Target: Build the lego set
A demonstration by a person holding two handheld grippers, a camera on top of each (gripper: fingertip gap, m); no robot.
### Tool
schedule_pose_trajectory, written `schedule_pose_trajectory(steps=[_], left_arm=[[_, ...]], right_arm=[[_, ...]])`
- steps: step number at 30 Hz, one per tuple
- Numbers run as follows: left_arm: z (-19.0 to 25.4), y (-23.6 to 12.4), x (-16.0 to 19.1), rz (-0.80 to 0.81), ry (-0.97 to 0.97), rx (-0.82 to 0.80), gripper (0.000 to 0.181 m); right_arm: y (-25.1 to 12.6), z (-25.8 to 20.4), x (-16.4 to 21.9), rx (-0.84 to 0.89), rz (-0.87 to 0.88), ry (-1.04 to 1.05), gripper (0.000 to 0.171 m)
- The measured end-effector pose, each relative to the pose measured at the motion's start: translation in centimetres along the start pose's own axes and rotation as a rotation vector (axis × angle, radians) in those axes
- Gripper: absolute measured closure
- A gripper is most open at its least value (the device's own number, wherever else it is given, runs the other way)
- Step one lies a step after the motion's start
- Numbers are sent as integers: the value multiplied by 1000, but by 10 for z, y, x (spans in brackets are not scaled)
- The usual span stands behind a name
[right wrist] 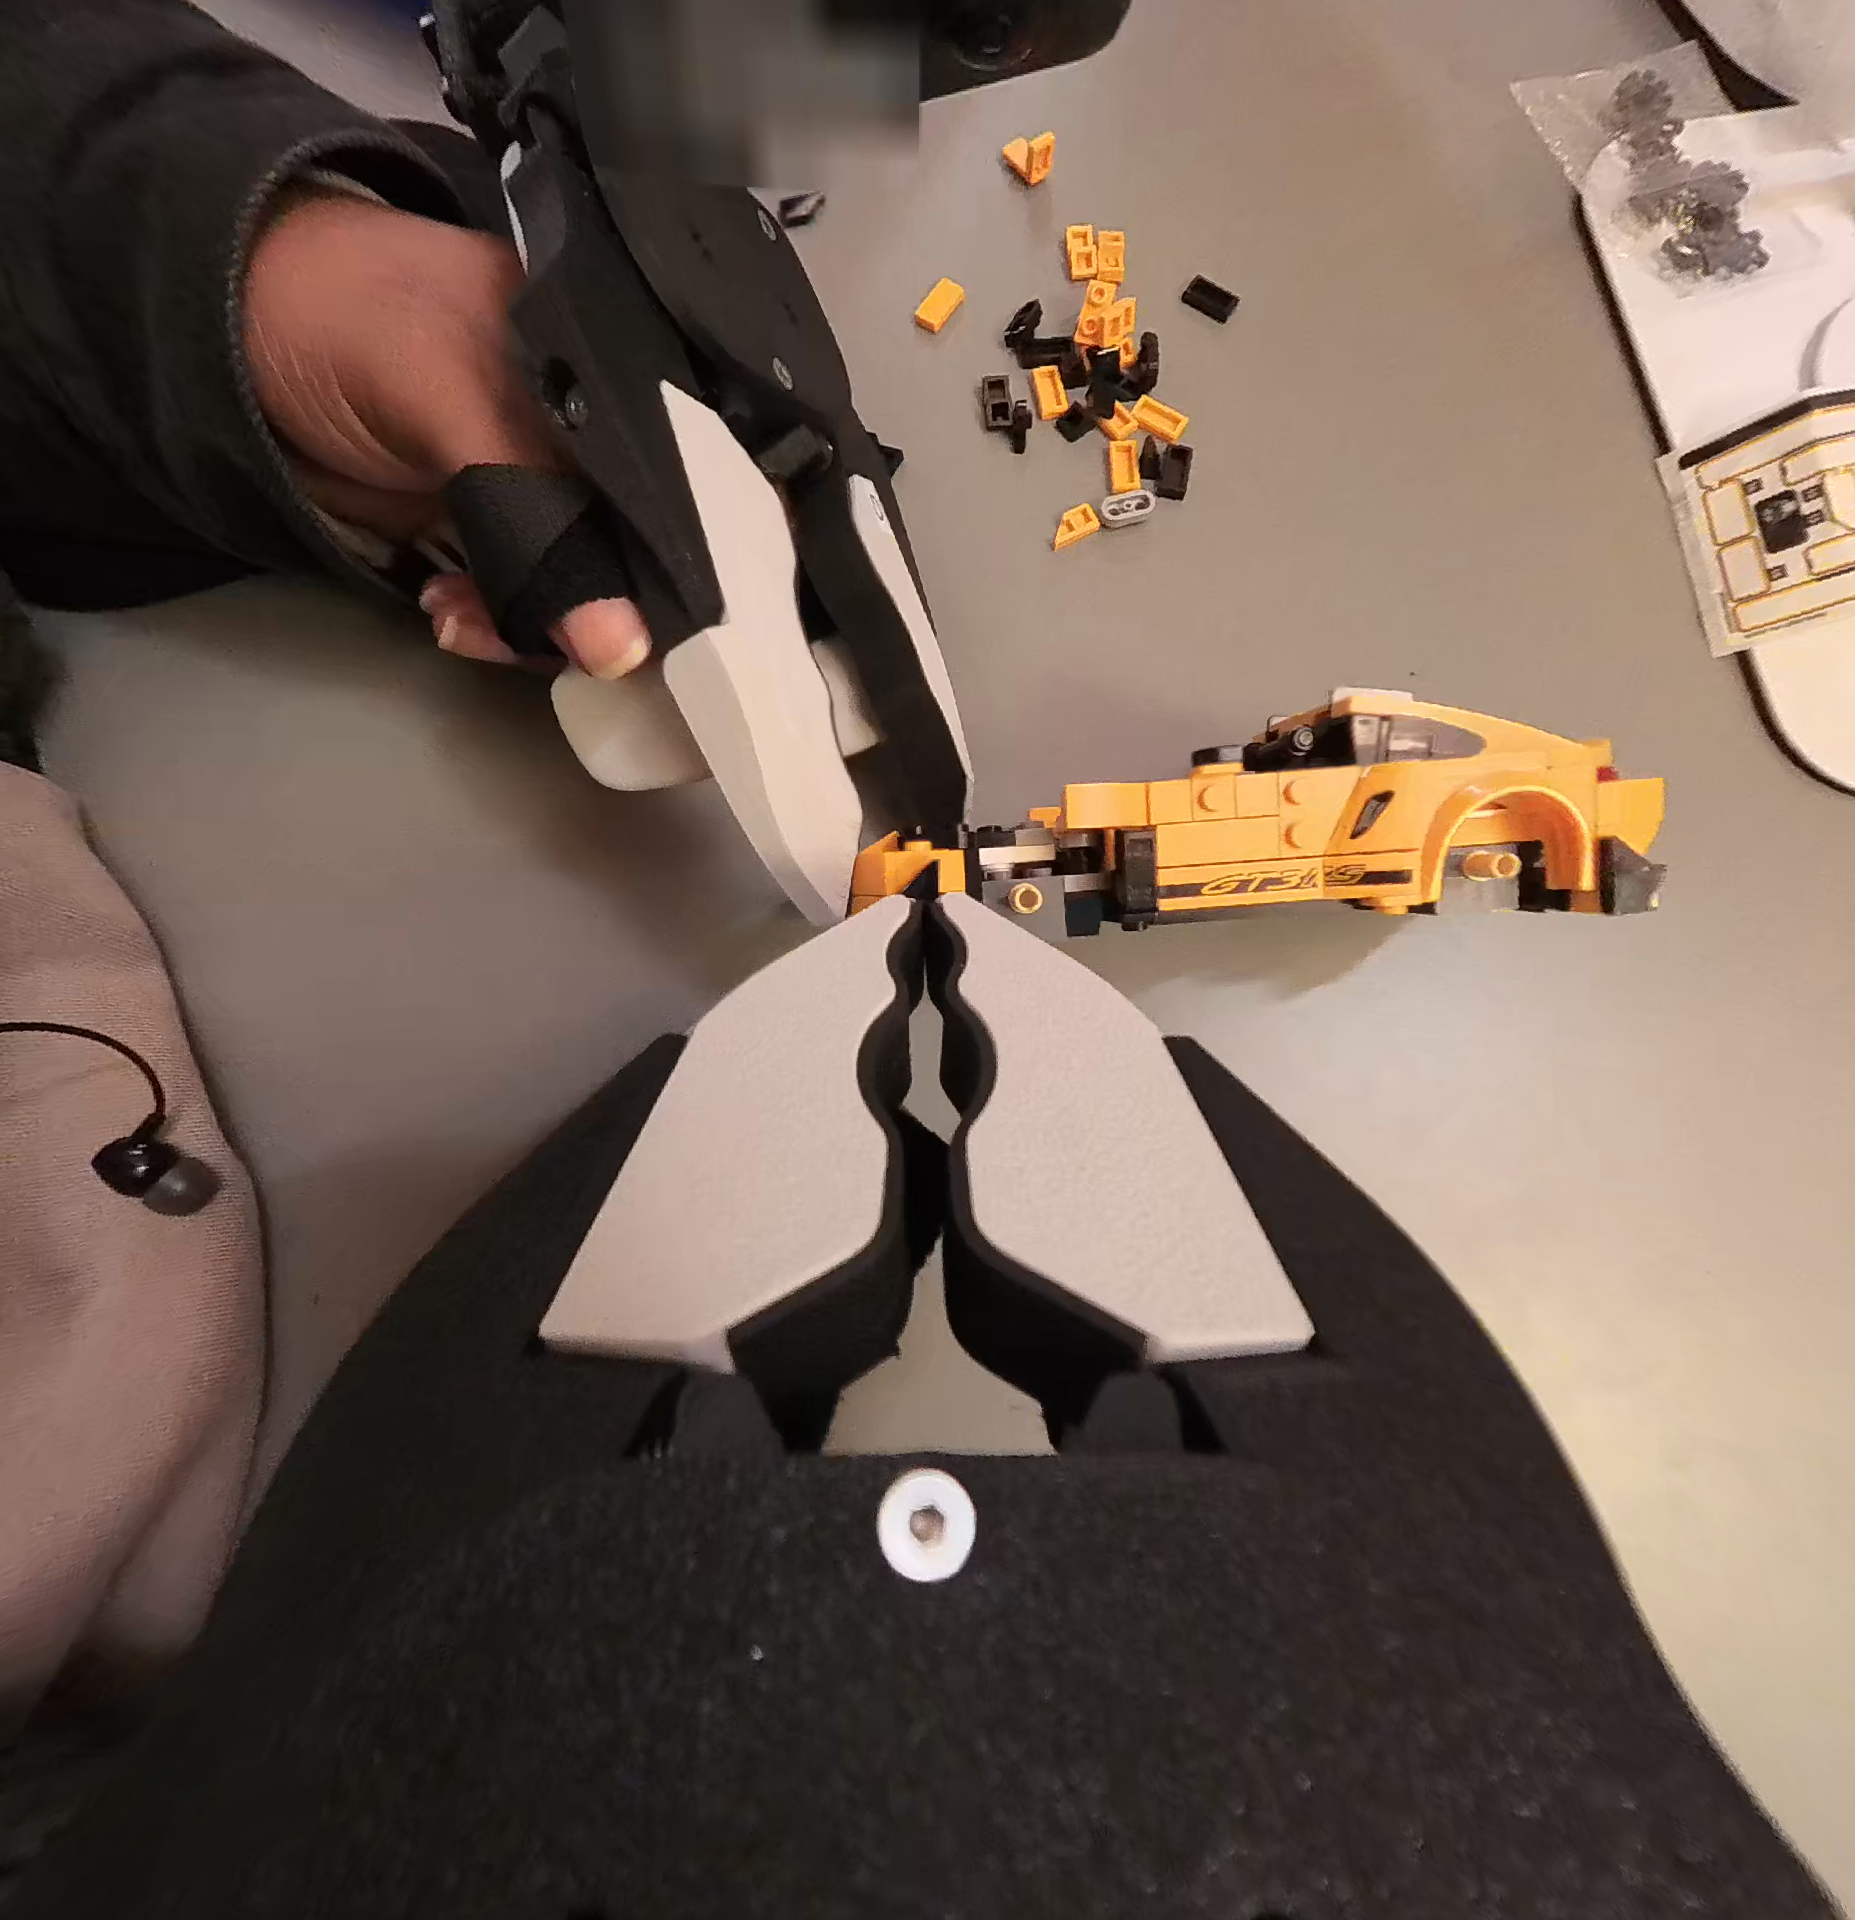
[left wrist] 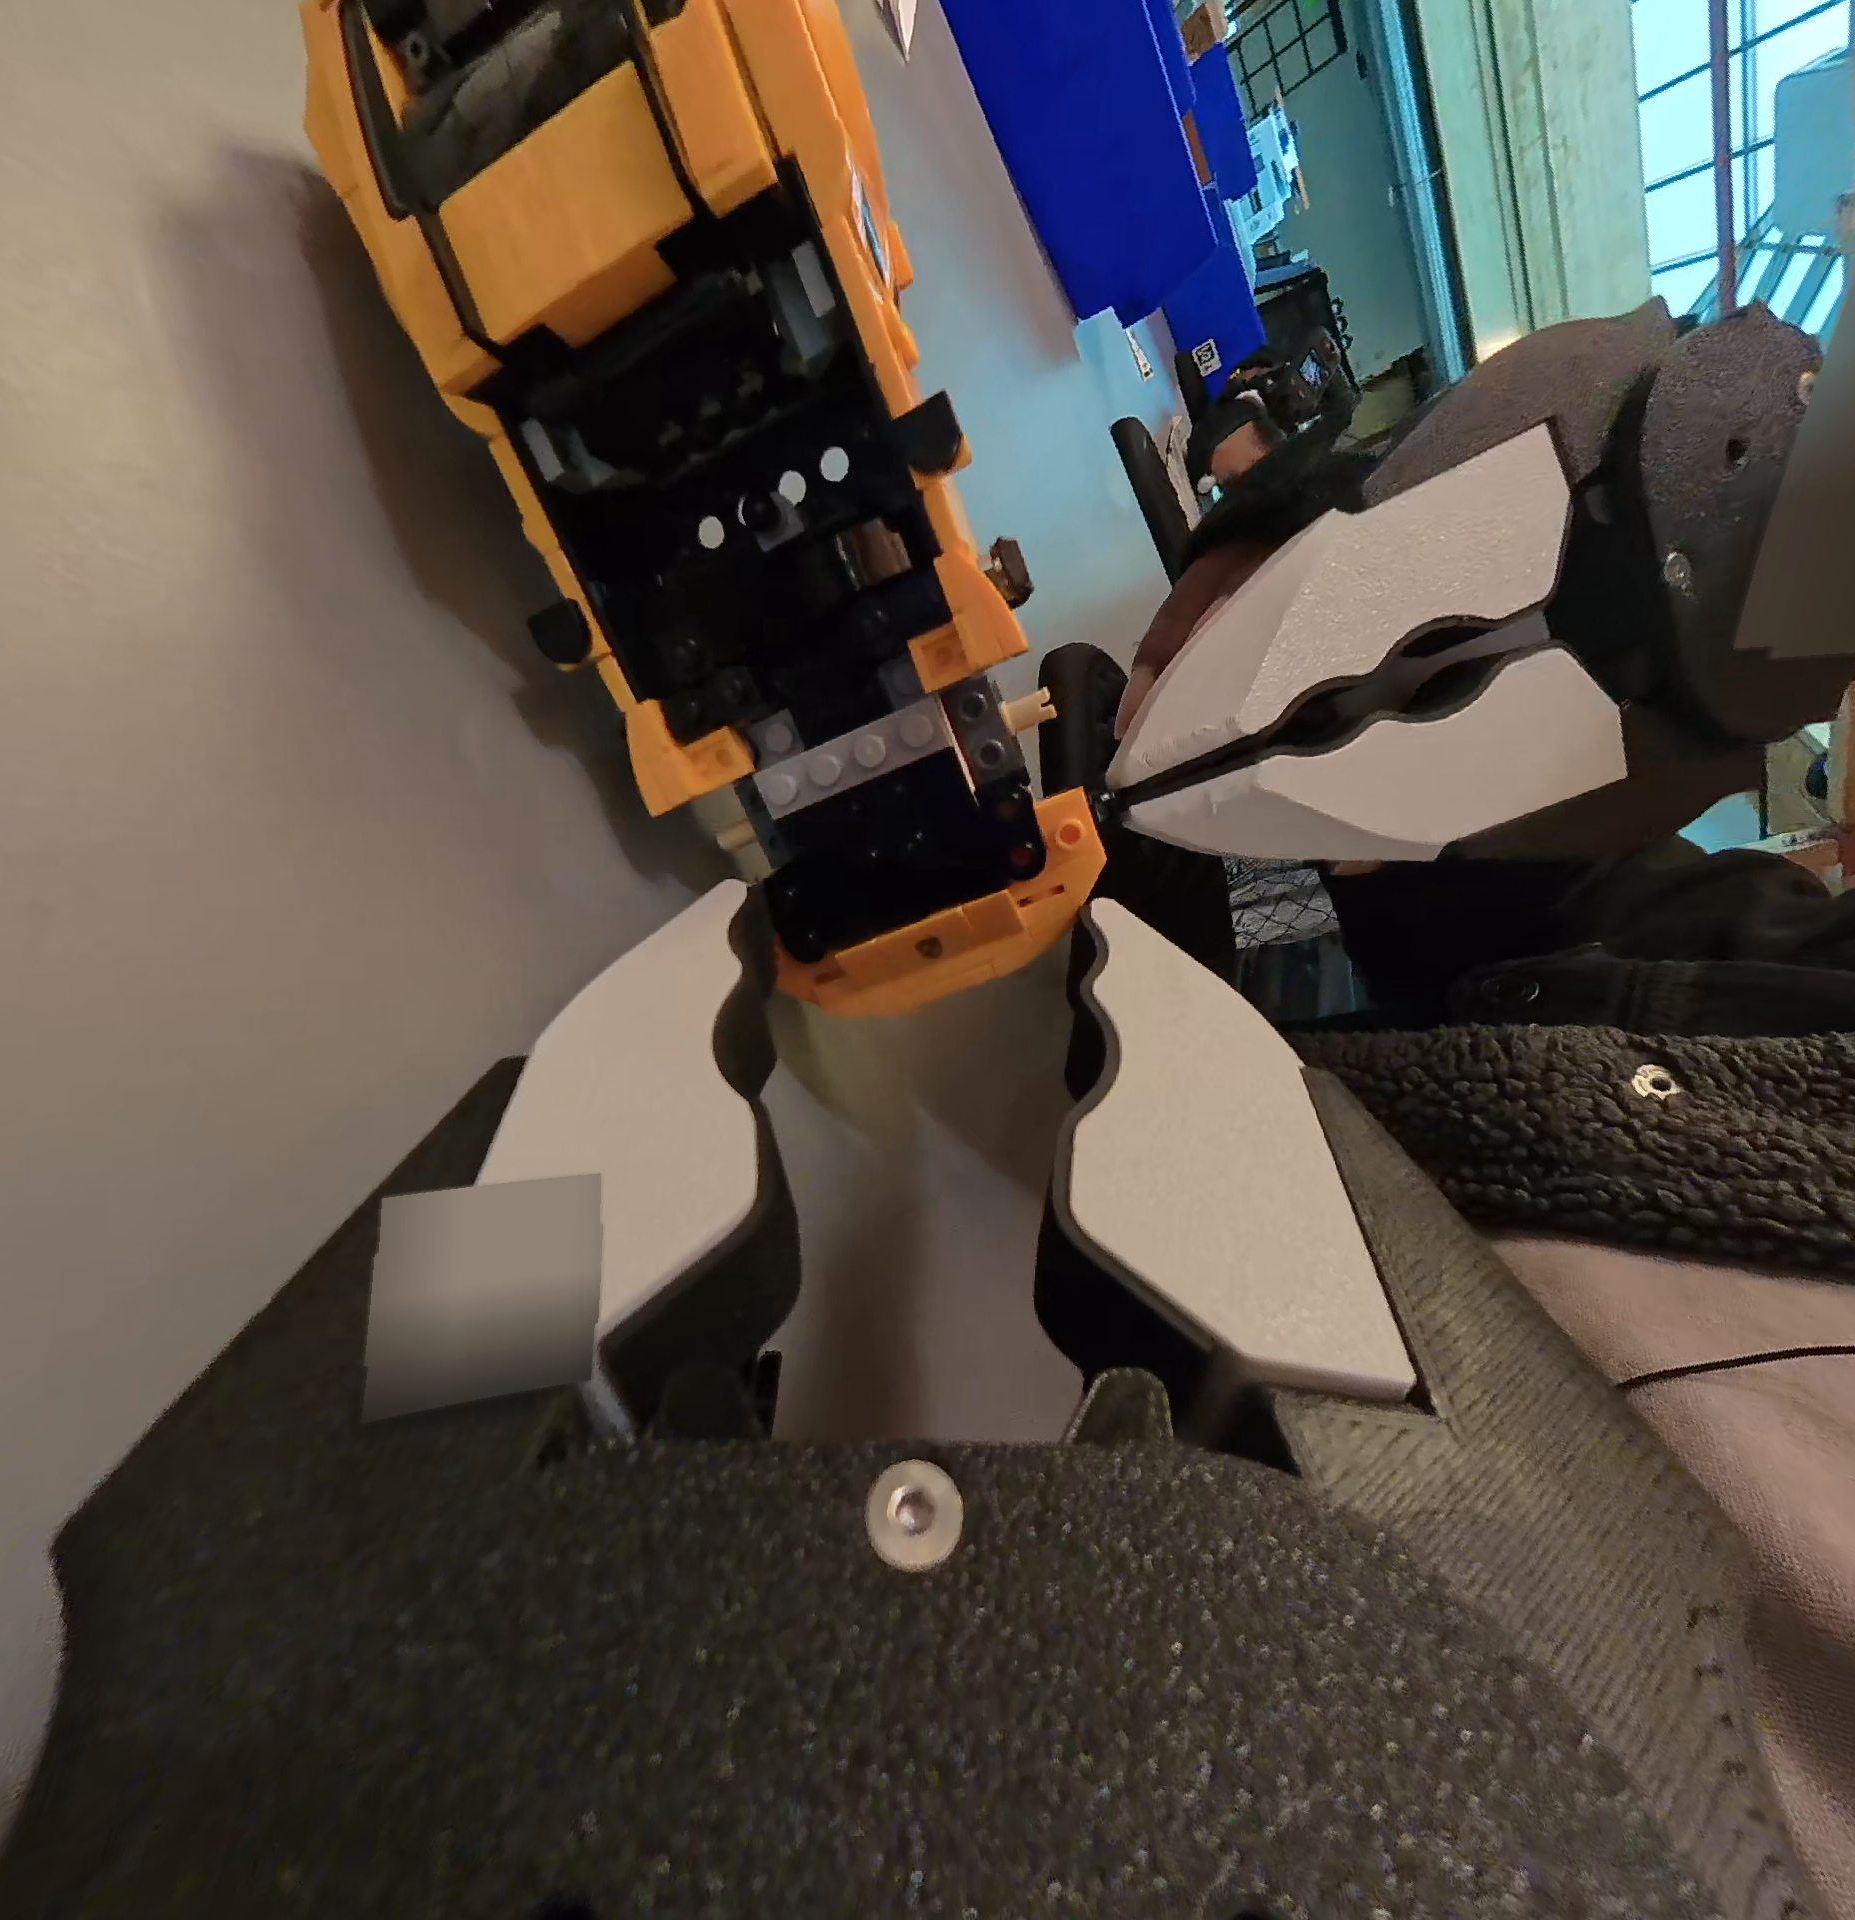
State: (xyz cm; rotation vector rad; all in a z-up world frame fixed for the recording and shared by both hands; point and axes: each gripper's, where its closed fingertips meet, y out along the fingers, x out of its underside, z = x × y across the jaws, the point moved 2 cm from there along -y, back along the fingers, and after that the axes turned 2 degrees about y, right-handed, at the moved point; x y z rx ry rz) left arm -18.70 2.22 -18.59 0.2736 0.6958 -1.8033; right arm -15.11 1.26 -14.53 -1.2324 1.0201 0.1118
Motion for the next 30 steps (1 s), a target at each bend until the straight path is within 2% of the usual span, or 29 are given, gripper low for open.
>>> schedule_pose_trajectory(steps=[7,9,11,13,18,30], left_arm=[[3,2,0,3,10,3,127],[5,3,0,9,-6,28,127],[5,2,0,11,-9,33,127],[5,2,0,13,-10,36,127],[5,2,0,16,-6,35,127],[3,3,2,1,5,4,127]], right_arm=[[5,-8,-6,50,-22,-68,171],[0,-16,-14,-13,22,-33,171],[-7,-11,-19,4,54,-31,171],[-12,0,-15,39,42,-16,171],[-11,1,-5,-12,19,26,164],[-3,-1,1,-50,-25,29,171]])
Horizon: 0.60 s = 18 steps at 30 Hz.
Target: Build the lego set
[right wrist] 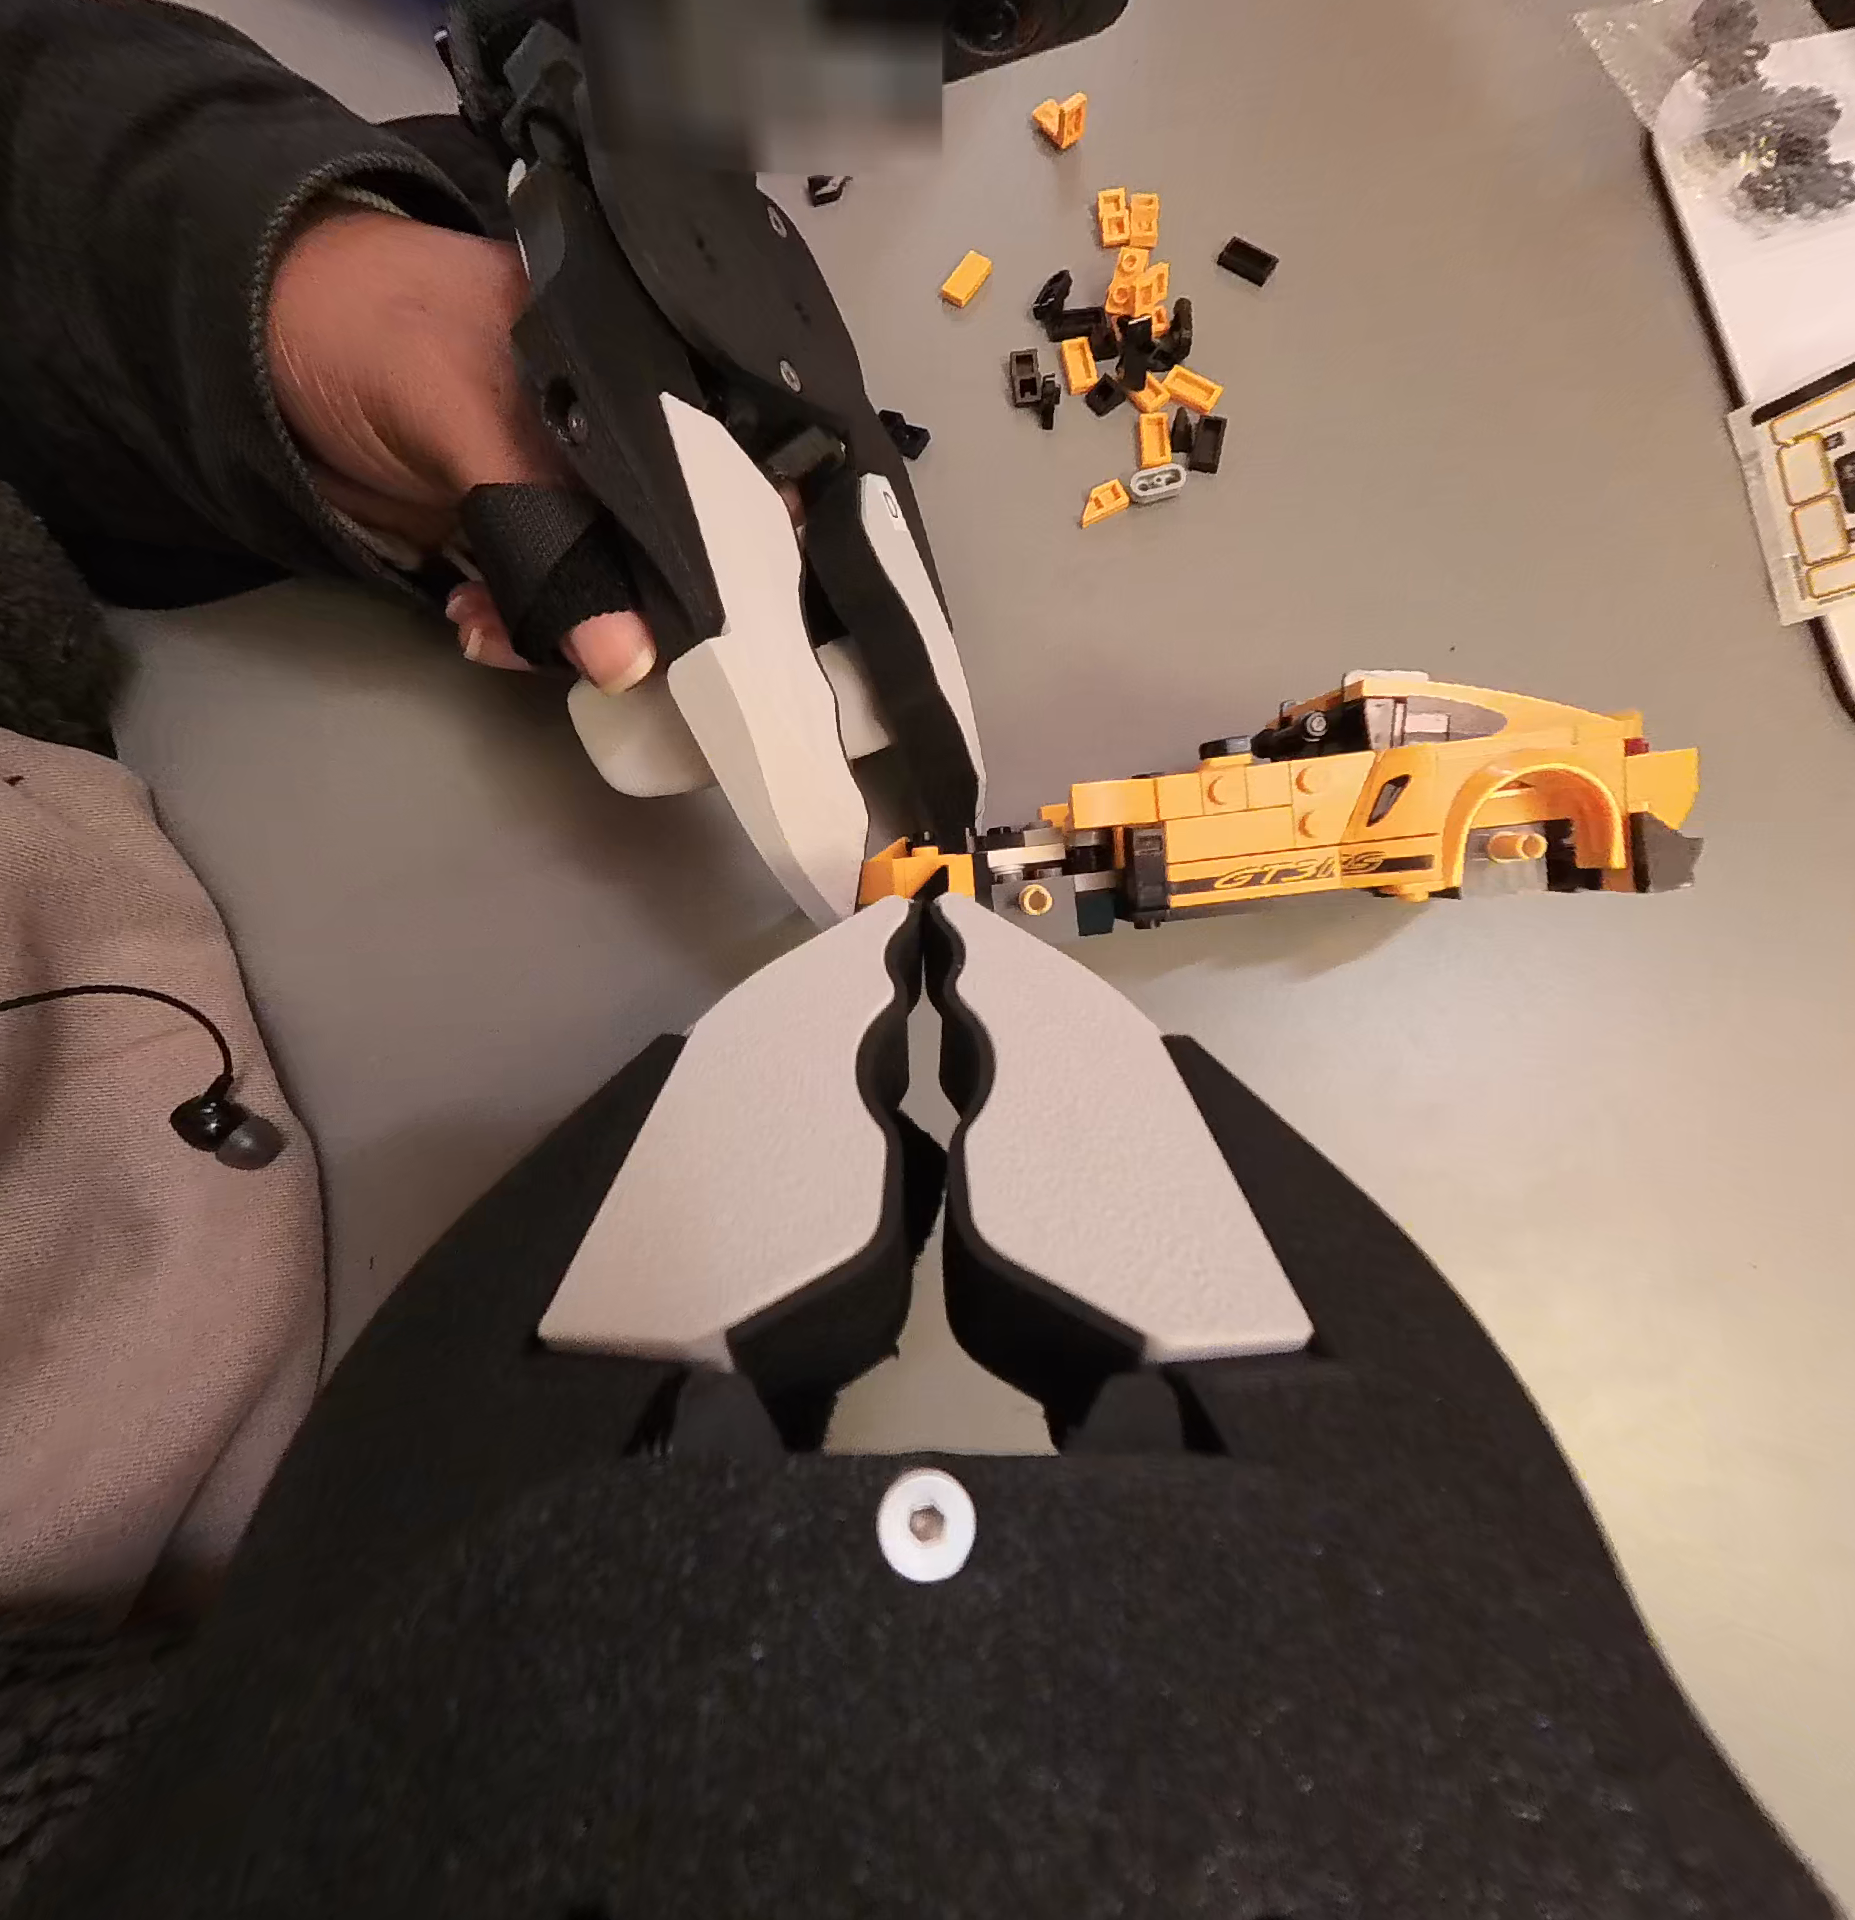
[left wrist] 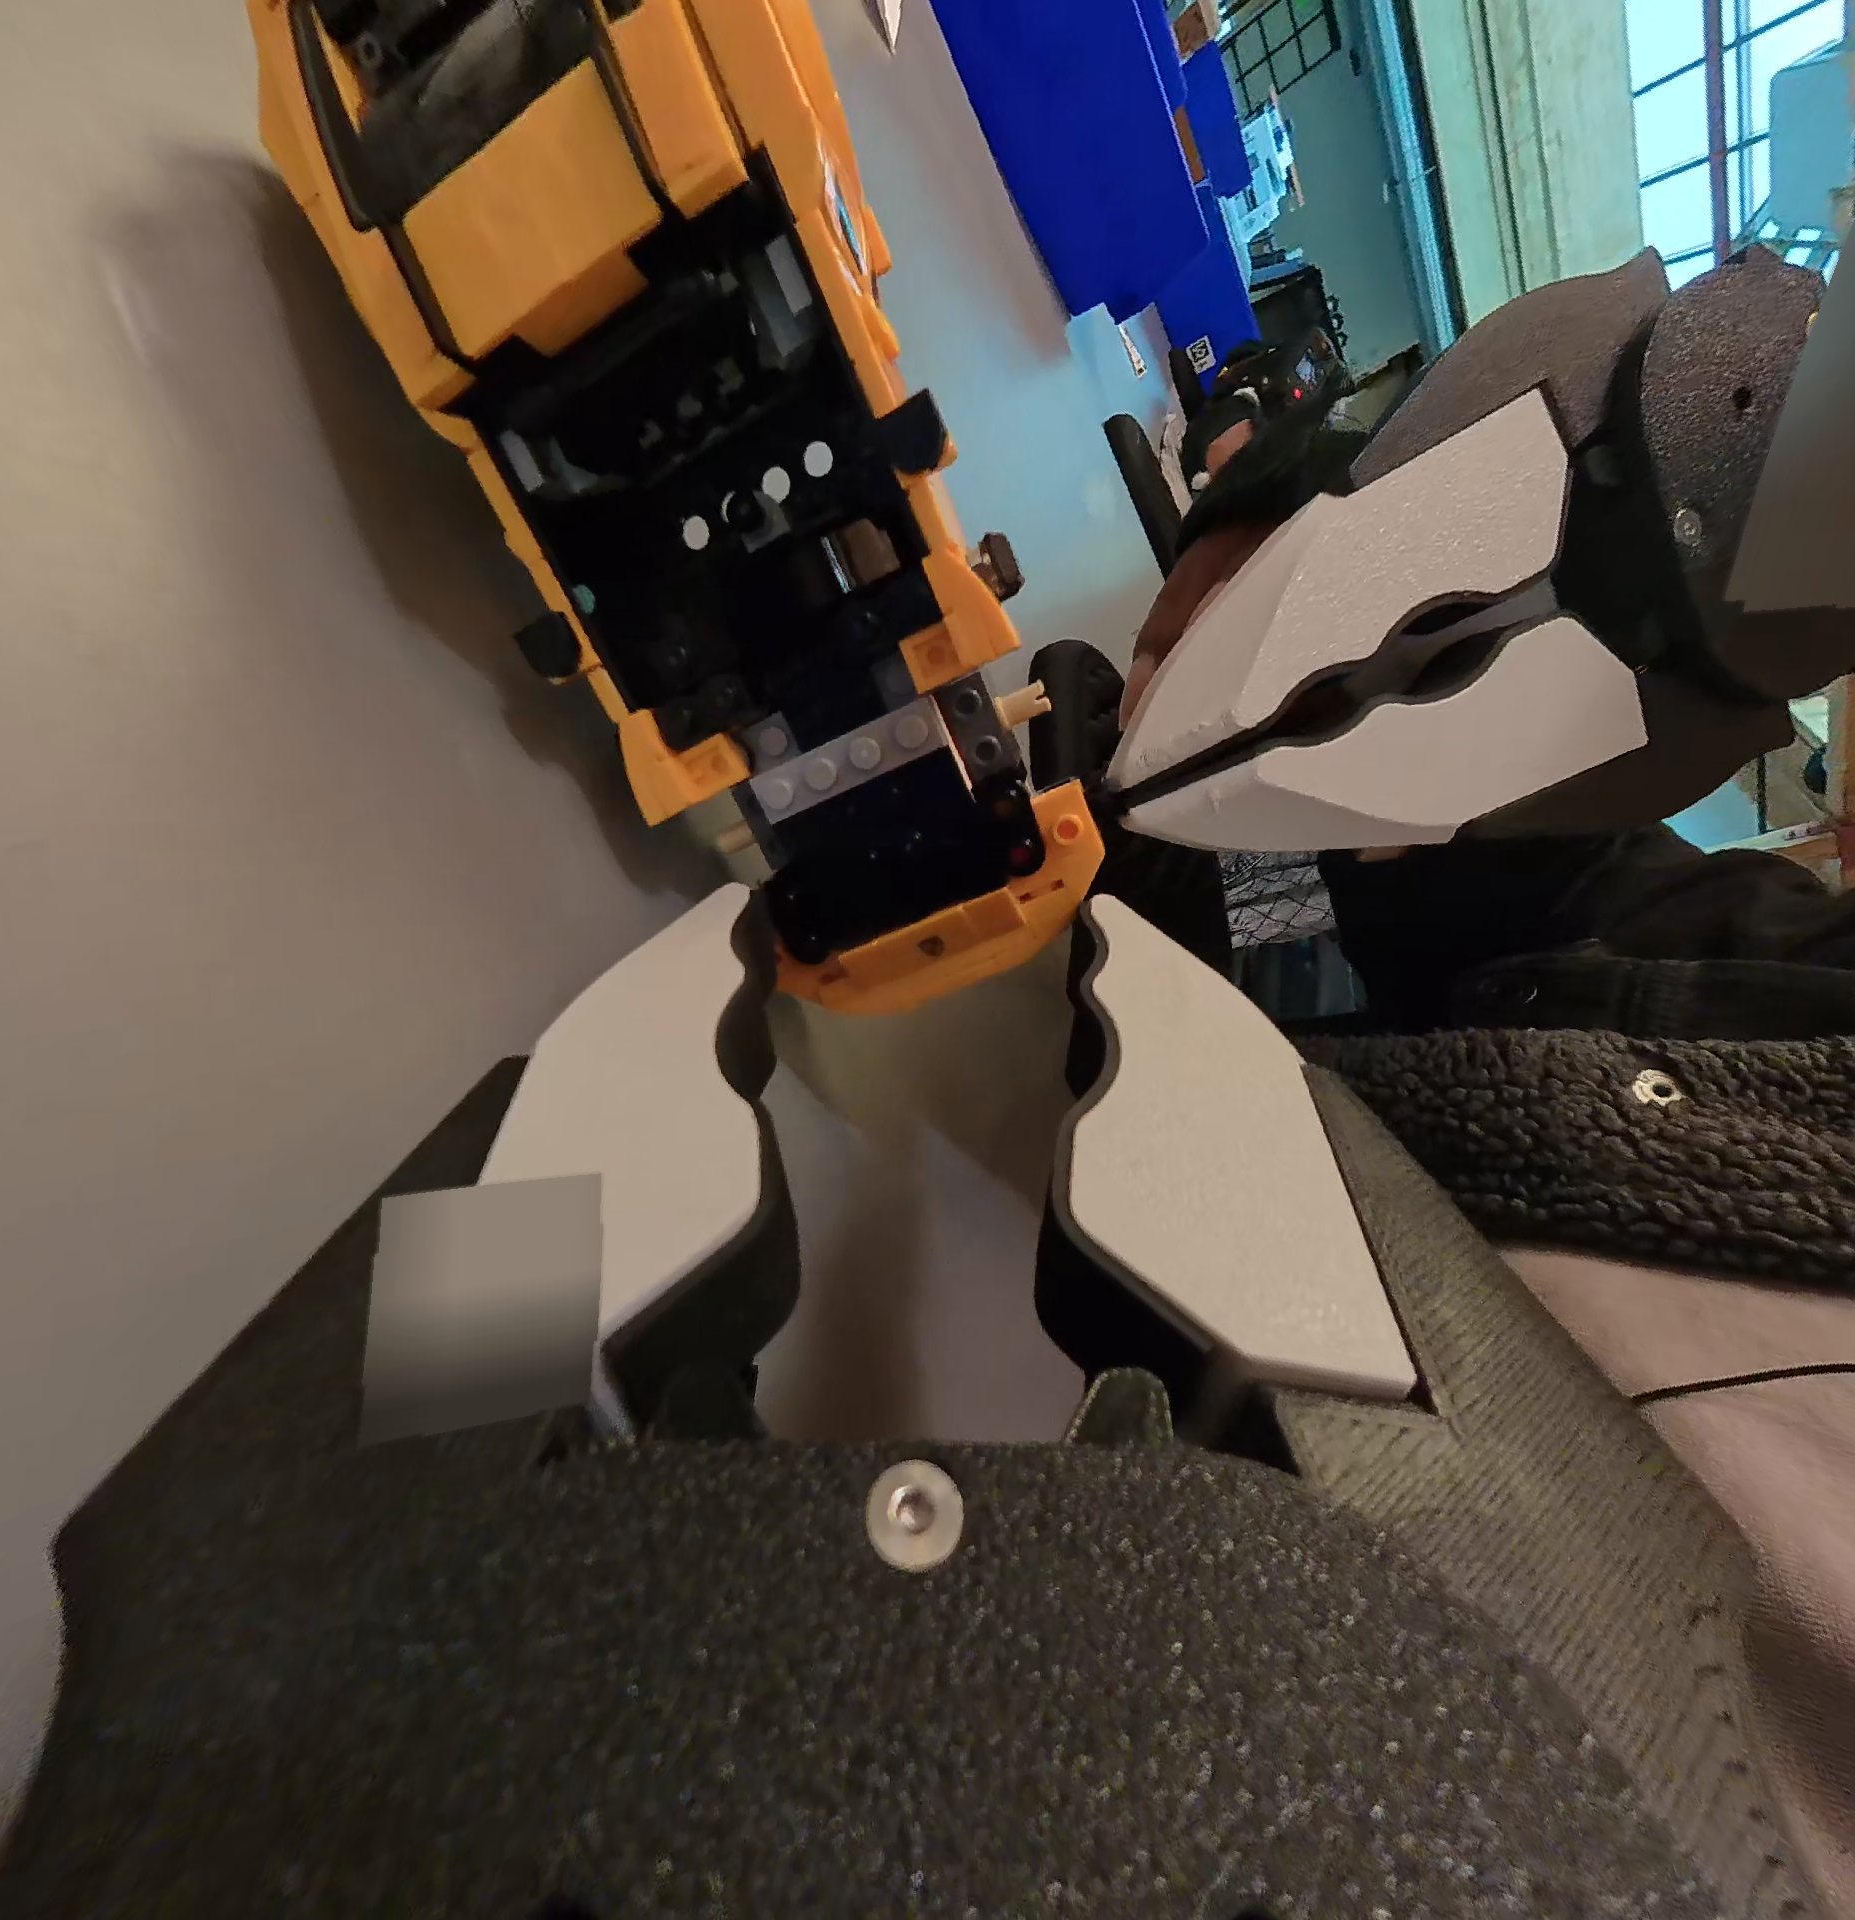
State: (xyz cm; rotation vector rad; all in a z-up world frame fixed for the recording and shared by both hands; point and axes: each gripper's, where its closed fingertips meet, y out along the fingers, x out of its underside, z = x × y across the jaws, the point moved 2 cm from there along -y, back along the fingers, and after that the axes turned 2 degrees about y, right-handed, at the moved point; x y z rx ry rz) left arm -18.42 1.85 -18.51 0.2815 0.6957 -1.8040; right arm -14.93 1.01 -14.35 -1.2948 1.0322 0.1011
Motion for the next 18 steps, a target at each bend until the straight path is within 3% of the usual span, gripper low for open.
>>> schedule_pose_trajectory(steps=[6,10,18], left_arm=[[1,0,0,1,12,3,127],[2,0,0,4,15,9,127],[1,0,1,-8,19,-10,127]], right_arm=[[-1,0,0,11,17,-7,171],[-5,0,0,-4,36,14,160],[2,0,5,-19,0,23,163]])
